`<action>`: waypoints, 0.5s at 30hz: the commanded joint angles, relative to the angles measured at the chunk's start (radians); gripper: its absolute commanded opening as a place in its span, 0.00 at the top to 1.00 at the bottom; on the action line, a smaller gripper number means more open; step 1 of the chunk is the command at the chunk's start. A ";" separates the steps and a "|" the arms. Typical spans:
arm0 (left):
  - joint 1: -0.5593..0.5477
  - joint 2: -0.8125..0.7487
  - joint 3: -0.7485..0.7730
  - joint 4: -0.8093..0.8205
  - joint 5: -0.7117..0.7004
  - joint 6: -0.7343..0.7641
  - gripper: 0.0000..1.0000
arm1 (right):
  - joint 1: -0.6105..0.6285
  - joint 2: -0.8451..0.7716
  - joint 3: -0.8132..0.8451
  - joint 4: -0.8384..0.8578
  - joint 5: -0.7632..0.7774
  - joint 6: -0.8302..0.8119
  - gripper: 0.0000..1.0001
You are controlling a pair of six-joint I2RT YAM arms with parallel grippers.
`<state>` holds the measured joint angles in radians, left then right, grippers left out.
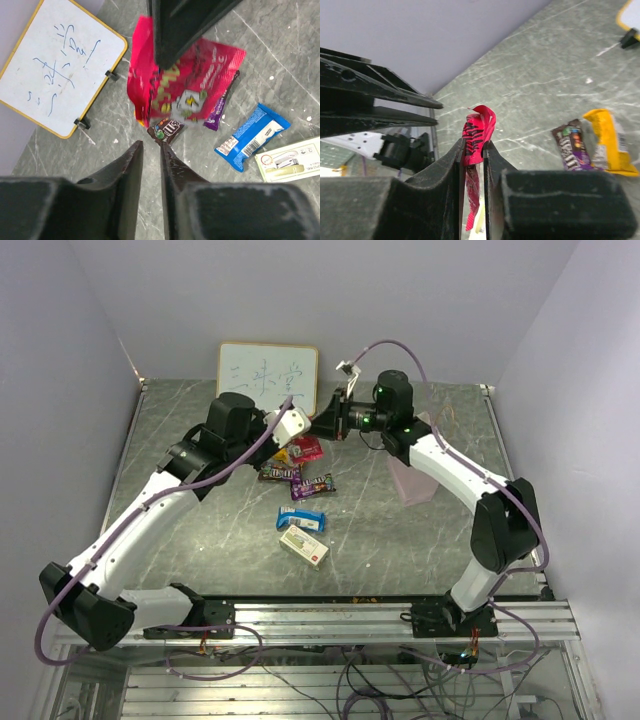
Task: Place the snacks into the paper bag
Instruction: Place the snack in the paper bag.
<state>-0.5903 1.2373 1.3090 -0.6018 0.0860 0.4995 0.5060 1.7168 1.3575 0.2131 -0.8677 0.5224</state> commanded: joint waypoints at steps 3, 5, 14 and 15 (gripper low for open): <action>0.030 -0.066 -0.011 0.036 0.020 -0.067 0.47 | -0.061 -0.105 -0.008 -0.099 0.055 -0.175 1.00; 0.052 -0.083 -0.015 0.038 0.034 -0.088 0.38 | -0.085 -0.146 -0.017 -0.126 0.068 -0.219 1.00; 0.144 -0.125 -0.019 0.021 0.072 -0.172 0.22 | -0.206 -0.363 -0.045 -0.287 0.209 -0.429 1.00; 0.153 -0.122 -0.017 0.015 0.077 -0.182 0.21 | -0.220 -0.387 -0.043 -0.309 0.237 -0.451 1.00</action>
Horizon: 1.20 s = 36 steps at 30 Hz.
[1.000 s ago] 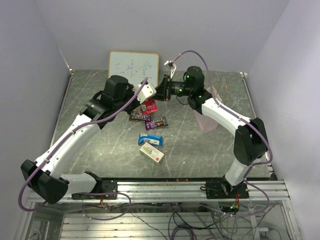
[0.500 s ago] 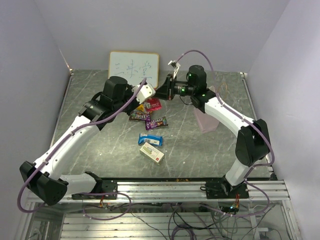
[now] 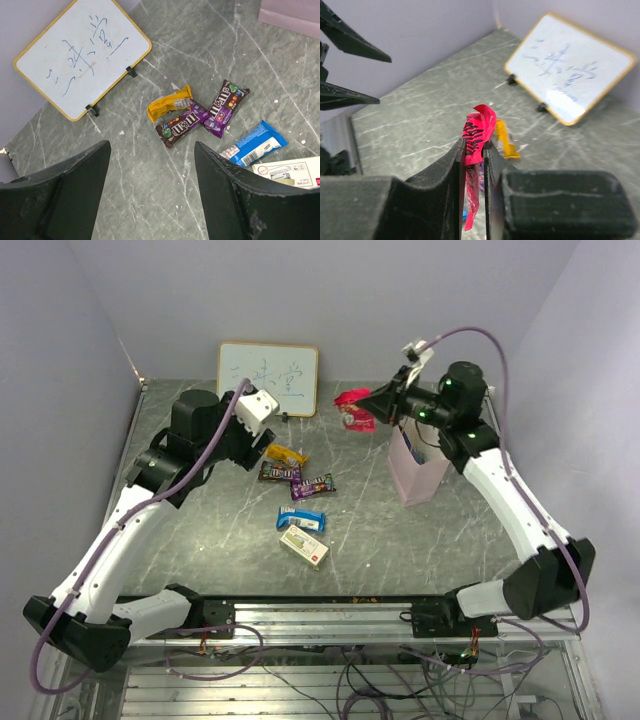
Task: Place the snacks into the paper bag
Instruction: Place the snack in the paper bag.
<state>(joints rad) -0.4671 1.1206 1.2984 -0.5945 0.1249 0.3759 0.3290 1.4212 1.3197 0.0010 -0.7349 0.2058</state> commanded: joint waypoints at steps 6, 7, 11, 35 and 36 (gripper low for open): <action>0.078 -0.005 -0.013 -0.004 0.074 -0.089 0.19 | -0.116 -0.240 -0.002 -0.244 0.312 -0.260 1.00; 0.086 -0.007 -0.016 -0.005 0.085 -0.091 0.19 | -0.127 -0.259 -0.004 -0.261 0.350 -0.276 1.00; 0.128 -0.013 -0.024 -0.003 0.130 -0.108 0.15 | -0.174 -0.319 -0.021 -0.302 0.478 -0.325 1.00; 0.222 -0.083 -0.090 0.022 0.219 -0.144 0.01 | -0.173 -0.136 -0.007 -0.491 0.605 -0.558 1.00; 0.222 -0.084 -0.091 0.023 0.220 -0.143 0.01 | -0.171 -0.126 -0.005 -0.495 0.615 -0.562 1.00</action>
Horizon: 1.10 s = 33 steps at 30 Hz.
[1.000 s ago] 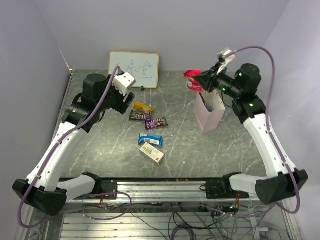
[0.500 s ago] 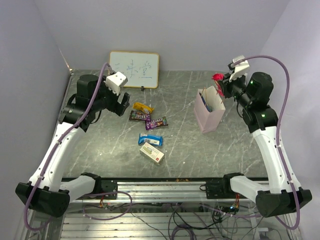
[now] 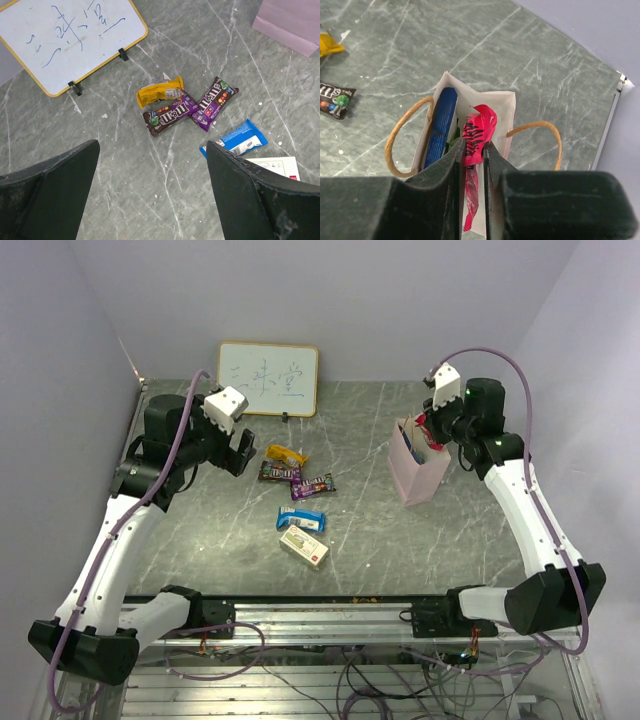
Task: Place the snacks into the paper bag
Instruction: Place the snack in the paper bag.
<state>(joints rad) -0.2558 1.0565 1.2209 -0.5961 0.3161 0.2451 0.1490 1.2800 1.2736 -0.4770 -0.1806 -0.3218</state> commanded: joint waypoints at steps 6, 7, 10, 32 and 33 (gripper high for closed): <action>0.012 -0.021 -0.013 0.025 0.032 -0.013 0.02 | 0.014 0.068 0.052 -0.038 0.117 -0.060 1.00; 0.012 -0.022 -0.014 0.026 0.032 -0.013 0.01 | 0.014 0.076 0.053 -0.040 0.125 -0.061 1.00; 0.012 -0.028 -0.020 0.031 0.028 -0.011 0.02 | 0.014 0.096 0.052 -0.040 0.140 -0.060 1.00; 0.012 -0.060 -0.058 0.059 0.025 -0.007 0.02 | 0.013 0.179 -0.020 -0.018 0.168 -0.034 0.85; 0.012 -0.062 -0.060 0.060 0.025 -0.007 0.02 | 0.014 0.182 -0.020 -0.018 0.169 -0.035 0.83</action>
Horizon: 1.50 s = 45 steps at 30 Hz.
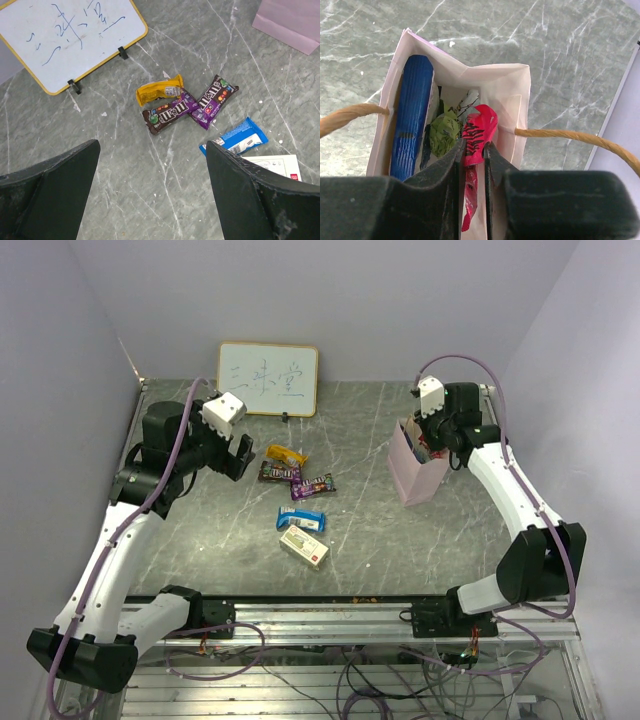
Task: Place the snacks into the paper bag
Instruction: Place the snack in the paper bag, then pick up the snack from the center of the board.
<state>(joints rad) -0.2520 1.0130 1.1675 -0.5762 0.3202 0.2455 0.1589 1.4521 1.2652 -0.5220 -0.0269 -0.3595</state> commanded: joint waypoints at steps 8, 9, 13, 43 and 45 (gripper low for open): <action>0.008 -0.019 -0.014 0.047 0.016 -0.009 0.02 | 0.003 0.005 0.021 0.013 0.018 0.004 0.66; 0.008 -0.019 -0.015 0.048 0.011 -0.011 0.02 | 0.003 0.003 0.024 0.010 0.015 0.004 0.64; 0.008 -0.025 -0.023 0.061 -0.013 -0.022 0.01 | 0.004 -0.011 0.042 -0.002 0.003 0.010 0.59; 0.006 0.236 -0.034 0.028 0.047 0.106 0.02 | 0.000 -0.355 -0.080 -0.028 -0.301 0.037 0.44; -0.003 0.243 -0.054 0.029 0.108 0.144 0.01 | -0.006 -0.377 -0.102 -0.026 -0.334 0.035 0.42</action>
<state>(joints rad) -0.2520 1.2556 1.1400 -0.5560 0.2905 0.3084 0.1581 1.1217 1.1938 -0.5514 -0.2836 -0.3145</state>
